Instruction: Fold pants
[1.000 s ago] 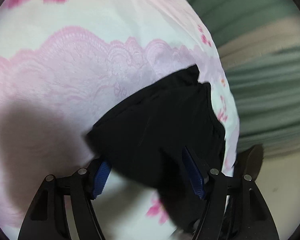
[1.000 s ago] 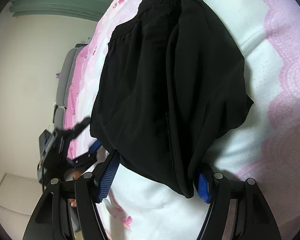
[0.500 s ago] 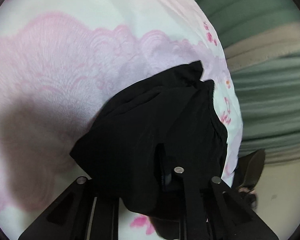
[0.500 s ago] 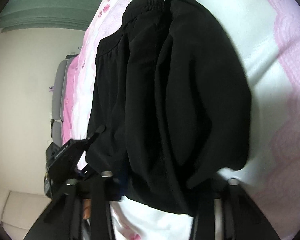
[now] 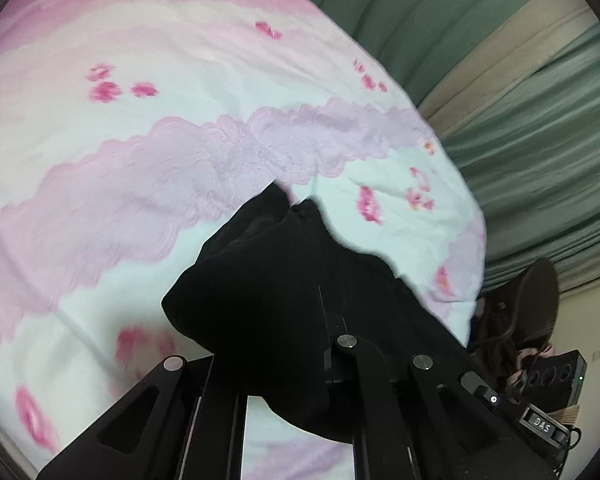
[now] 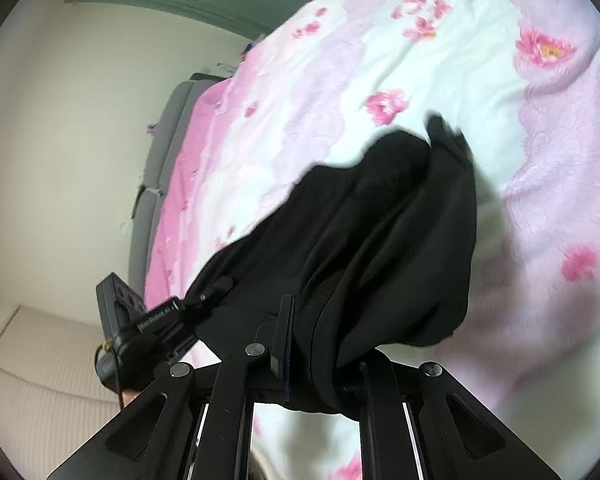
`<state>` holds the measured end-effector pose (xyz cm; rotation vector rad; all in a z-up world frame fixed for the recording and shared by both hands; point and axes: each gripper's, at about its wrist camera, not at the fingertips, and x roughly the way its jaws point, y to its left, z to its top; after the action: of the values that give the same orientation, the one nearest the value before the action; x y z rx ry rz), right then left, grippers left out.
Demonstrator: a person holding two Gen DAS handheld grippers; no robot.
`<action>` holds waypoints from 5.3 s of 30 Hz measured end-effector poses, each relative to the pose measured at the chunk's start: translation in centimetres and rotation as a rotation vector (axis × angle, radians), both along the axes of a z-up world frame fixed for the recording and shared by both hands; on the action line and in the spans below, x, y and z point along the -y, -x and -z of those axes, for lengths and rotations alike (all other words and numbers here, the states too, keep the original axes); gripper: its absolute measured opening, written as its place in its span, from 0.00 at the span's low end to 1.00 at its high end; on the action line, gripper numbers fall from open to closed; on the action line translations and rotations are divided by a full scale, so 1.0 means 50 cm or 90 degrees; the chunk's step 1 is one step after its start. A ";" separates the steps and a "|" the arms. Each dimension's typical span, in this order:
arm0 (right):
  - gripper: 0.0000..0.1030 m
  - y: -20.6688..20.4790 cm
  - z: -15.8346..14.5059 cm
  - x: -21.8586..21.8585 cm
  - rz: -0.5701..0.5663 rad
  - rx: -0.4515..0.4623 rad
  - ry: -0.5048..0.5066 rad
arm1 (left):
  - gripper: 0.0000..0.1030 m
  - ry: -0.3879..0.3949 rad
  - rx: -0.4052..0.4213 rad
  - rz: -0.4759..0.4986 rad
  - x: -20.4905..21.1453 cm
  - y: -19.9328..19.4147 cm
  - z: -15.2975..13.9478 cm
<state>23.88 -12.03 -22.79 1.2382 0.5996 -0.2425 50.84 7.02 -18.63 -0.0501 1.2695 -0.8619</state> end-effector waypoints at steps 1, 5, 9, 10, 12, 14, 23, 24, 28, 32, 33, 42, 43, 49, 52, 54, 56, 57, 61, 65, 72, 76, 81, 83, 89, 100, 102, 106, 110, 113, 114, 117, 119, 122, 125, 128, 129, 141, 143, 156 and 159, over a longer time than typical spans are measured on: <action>0.11 0.012 -0.022 -0.011 -0.007 0.001 0.010 | 0.09 0.007 -0.004 -0.008 -0.016 0.014 -0.015; 0.11 0.064 -0.093 -0.063 -0.037 0.007 0.045 | 0.09 0.029 0.017 -0.028 -0.098 0.094 -0.096; 0.11 0.127 -0.167 -0.133 -0.067 0.022 0.091 | 0.09 0.053 0.041 -0.043 -0.177 0.181 -0.179; 0.11 0.146 -0.189 -0.156 -0.077 0.024 0.108 | 0.09 0.052 0.053 -0.046 -0.202 0.208 -0.204; 0.11 0.175 -0.226 -0.200 -0.093 0.028 0.135 | 0.09 0.051 0.073 -0.046 -0.251 0.261 -0.245; 0.11 0.207 -0.256 -0.251 -0.108 0.034 0.158 | 0.09 0.051 0.088 -0.046 -0.298 0.304 -0.276; 0.11 0.337 -0.369 -0.492 -0.168 0.064 0.232 | 0.09 0.033 0.120 -0.063 -0.557 0.446 -0.386; 0.11 0.345 -0.382 -0.517 -0.175 0.067 0.237 | 0.09 0.034 0.121 -0.066 -0.582 0.451 -0.398; 0.11 0.359 -0.429 -0.614 -0.211 0.090 0.244 | 0.09 0.035 0.139 -0.078 -0.688 0.462 -0.453; 0.11 0.342 -0.462 -0.696 -0.234 0.111 0.247 | 0.09 0.031 0.155 -0.082 -0.794 0.444 -0.496; 0.11 0.332 -0.469 -0.721 -0.240 0.114 0.246 | 0.09 0.032 0.155 -0.080 -0.815 0.437 -0.500; 0.11 0.200 -0.459 -0.924 -0.215 0.105 0.208 | 0.09 0.019 0.132 -0.026 -1.002 0.257 -0.488; 0.11 0.178 -0.453 -0.946 -0.211 0.101 0.207 | 0.09 0.020 0.125 -0.023 -1.013 0.229 -0.481; 0.11 0.043 -0.419 -1.011 -0.193 0.062 0.198 | 0.09 0.023 0.079 -0.014 -1.030 0.064 -0.436; 0.11 -0.014 -0.419 -1.027 -0.180 0.035 0.238 | 0.09 0.037 0.087 0.004 -1.011 0.014 -0.422; 0.11 -0.035 -0.424 -1.033 -0.168 0.027 0.262 | 0.09 0.066 0.084 0.008 -1.012 -0.012 -0.414; 0.11 -0.051 -0.431 -1.045 -0.151 0.031 0.286 | 0.09 0.078 0.083 0.013 -1.017 -0.033 -0.397; 0.11 -0.058 -0.429 -1.049 -0.148 0.030 0.292 | 0.09 0.072 0.077 0.014 -1.022 -0.043 -0.378; 0.11 -0.086 -0.363 -1.091 -0.155 -0.014 0.264 | 0.09 0.006 0.015 0.008 -1.054 -0.080 -0.248; 0.11 -0.108 -0.218 -1.158 -0.181 -0.095 0.187 | 0.09 -0.083 -0.057 -0.010 -1.104 -0.093 -0.096; 0.11 -0.114 -0.018 -1.257 -0.221 -0.198 0.063 | 0.12 -0.117 -0.114 -0.032 -1.182 -0.102 0.022; 0.13 -0.127 0.002 -1.290 -0.239 -0.222 0.074 | 0.20 -0.119 -0.120 -0.053 -1.213 -0.117 0.036; 0.23 -0.135 0.020 -1.319 -0.249 -0.240 0.029 | 0.36 -0.147 -0.124 -0.124 -1.273 -0.148 0.048; 0.28 -0.134 0.031 -1.329 -0.257 -0.255 0.019 | 0.39 -0.174 -0.085 -0.144 -1.289 -0.148 0.034; 0.48 -0.122 0.025 -1.338 -0.295 -0.319 0.085 | 0.48 -0.314 0.147 -0.187 -1.313 -0.094 -0.066; 0.73 0.008 -0.180 -1.213 -0.331 -0.249 0.371 | 0.76 -0.310 0.376 -0.130 -1.258 0.242 -0.264; 0.77 0.051 -0.228 -1.173 -0.325 -0.227 0.429 | 0.86 -0.305 0.408 -0.119 -1.216 0.320 -0.293; 0.82 0.141 -0.328 -1.086 -0.315 -0.180 0.539 | 0.92 -0.283 0.440 -0.116 -1.111 0.476 -0.340; 0.83 0.204 -0.390 -1.011 -0.326 -0.145 0.581 | 0.95 -0.253 0.427 -0.142 -0.993 0.604 -0.380; 0.83 0.274 -0.427 -0.936 -0.333 -0.121 0.588 | 0.97 -0.242 0.437 -0.155 -0.906 0.692 -0.405; 0.83 0.298 -0.439 -0.912 -0.338 -0.112 0.590 | 0.97 -0.239 0.444 -0.160 -0.876 0.718 -0.413; 0.83 0.373 -0.471 -0.835 -0.349 -0.094 0.609 | 1.00 -0.221 0.458 -0.168 -0.794 0.793 -0.435; 0.83 0.415 -0.483 -0.792 -0.353 -0.088 0.624 | 1.00 -0.211 0.459 -0.167 -0.741 0.840 -0.446; 0.83 0.457 -0.498 -0.733 -0.357 -0.075 0.633 | 1.00 -0.218 0.477 -0.157 -0.669 0.891 -0.452; 0.83 0.485 -0.513 -0.677 -0.352 -0.071 0.644 | 1.00 -0.216 0.480 -0.173 -0.606 0.918 -0.457; 0.83 0.504 -0.524 -0.613 -0.333 -0.065 0.640 | 1.00 -0.209 0.479 -0.183 -0.565 0.927 -0.458; 0.83 0.508 -0.528 -0.595 -0.327 -0.061 0.638 | 1.00 -0.207 0.485 -0.184 -0.546 0.928 -0.458; 0.83 0.462 -0.579 -0.380 -0.300 -0.047 0.633 | 1.00 -0.182 0.475 -0.178 -0.339 0.834 -0.466; 0.83 0.448 -0.581 -0.352 -0.302 -0.044 0.629 | 1.00 -0.195 0.473 -0.187 -0.311 0.818 -0.471; 0.83 0.422 -0.590 -0.163 -0.361 -0.026 0.608 | 1.00 -0.199 0.448 -0.272 -0.173 0.850 -0.488; 0.83 0.429 -0.589 -0.120 -0.371 -0.018 0.599 | 1.00 -0.200 0.450 -0.296 -0.146 0.870 -0.491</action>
<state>2.41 -6.04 6.68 0.1327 0.7217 -0.0287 7.32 14.31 5.91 0.1899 0.6642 -0.2244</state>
